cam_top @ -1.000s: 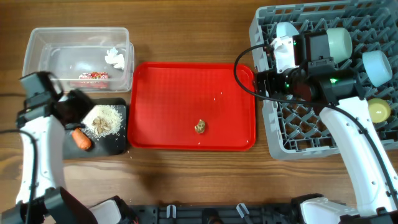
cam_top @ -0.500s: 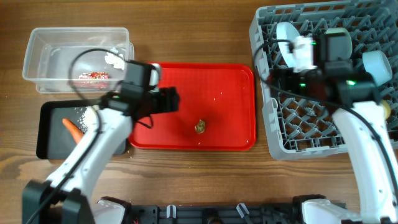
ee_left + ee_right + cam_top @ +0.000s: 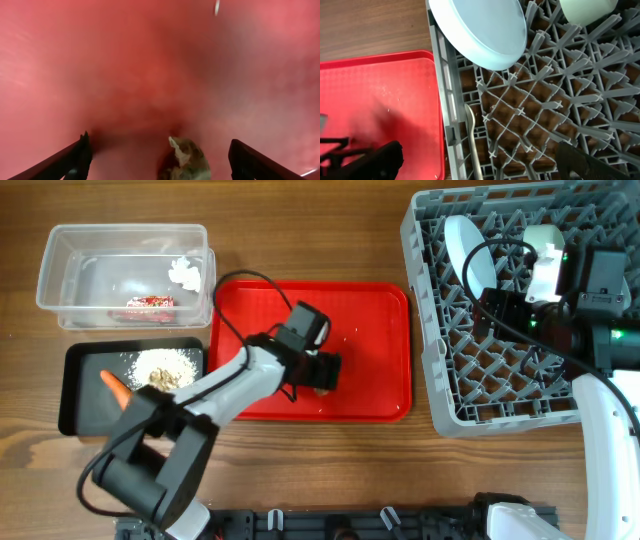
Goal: Sort waste into correct bins and load items into the dishwasher rack
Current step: 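Reach the left gripper to the brown scrap on the red tray and grasp it, then carry the brown scrap to the black tray and release it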
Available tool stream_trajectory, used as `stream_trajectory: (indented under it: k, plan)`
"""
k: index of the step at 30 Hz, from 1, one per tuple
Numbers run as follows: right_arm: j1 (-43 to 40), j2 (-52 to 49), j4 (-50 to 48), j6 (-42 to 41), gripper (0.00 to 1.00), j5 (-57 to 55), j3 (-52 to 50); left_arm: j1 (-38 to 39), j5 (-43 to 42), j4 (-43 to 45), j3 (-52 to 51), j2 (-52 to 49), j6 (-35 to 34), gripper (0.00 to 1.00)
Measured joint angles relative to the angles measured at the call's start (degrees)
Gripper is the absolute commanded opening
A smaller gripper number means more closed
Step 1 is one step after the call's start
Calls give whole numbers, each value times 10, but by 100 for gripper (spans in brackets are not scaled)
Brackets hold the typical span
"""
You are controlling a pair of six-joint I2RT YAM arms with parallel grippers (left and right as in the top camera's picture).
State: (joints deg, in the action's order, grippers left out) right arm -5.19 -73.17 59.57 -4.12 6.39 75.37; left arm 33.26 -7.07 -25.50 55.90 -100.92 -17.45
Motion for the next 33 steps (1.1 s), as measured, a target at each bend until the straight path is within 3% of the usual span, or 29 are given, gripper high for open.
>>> stream_trajectory:
  k: [6,9,15,21,26,33]
  plan:
    - [0,0,0,-2,100,0,0,20,23,-15,9,-9,5,58]
    - [0,0,0,-2,100,0,0,20,26,-23,10,-11,7,54]
    - [0,0,0,-2,100,0,0,20,29,-34,11,-12,6,33]
    - [0,0,0,-2,100,0,0,20,29,-43,11,-12,8,31]
    - [0,0,0,-2,100,0,0,20,29,-50,11,-12,8,16]
    - [0,0,-1,-2,100,0,0,21,36,-55,11,-10,6,15]
